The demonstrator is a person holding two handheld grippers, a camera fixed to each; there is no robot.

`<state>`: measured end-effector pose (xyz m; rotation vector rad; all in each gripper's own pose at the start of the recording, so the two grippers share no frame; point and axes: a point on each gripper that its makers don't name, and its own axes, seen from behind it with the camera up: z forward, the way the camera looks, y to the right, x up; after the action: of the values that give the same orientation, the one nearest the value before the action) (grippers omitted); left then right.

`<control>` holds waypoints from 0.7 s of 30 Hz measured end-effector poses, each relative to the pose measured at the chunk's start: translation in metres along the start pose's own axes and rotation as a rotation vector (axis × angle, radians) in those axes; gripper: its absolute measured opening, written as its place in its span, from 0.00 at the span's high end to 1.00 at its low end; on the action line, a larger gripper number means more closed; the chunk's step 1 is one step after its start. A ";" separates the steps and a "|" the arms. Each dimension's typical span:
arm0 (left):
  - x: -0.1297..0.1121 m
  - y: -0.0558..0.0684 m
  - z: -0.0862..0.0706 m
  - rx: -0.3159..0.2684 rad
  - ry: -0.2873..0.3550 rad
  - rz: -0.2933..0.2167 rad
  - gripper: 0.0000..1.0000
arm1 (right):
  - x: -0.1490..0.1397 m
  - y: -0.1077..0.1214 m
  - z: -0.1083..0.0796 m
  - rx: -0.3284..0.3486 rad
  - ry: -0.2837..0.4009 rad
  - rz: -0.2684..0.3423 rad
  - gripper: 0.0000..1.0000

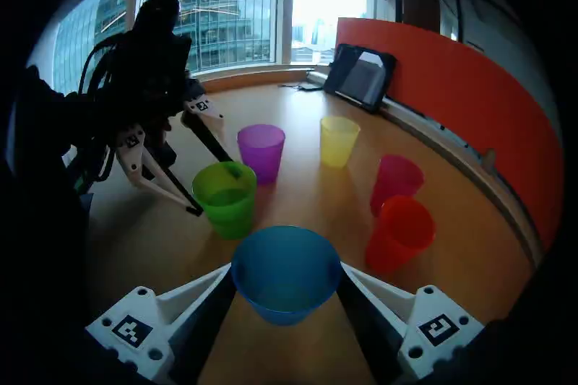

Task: Pour water

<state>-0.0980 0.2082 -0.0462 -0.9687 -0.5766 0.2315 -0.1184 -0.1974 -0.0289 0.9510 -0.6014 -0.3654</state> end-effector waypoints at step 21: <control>-0.016 -0.004 -0.020 0.026 -0.019 -0.036 0.06 | -0.014 -0.009 0.014 -0.004 -0.009 -0.001 0.07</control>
<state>-0.0999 0.1847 -0.0569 -0.9313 -0.6067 0.2153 -0.1380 -0.2041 -0.0349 0.9466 -0.6082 -0.3721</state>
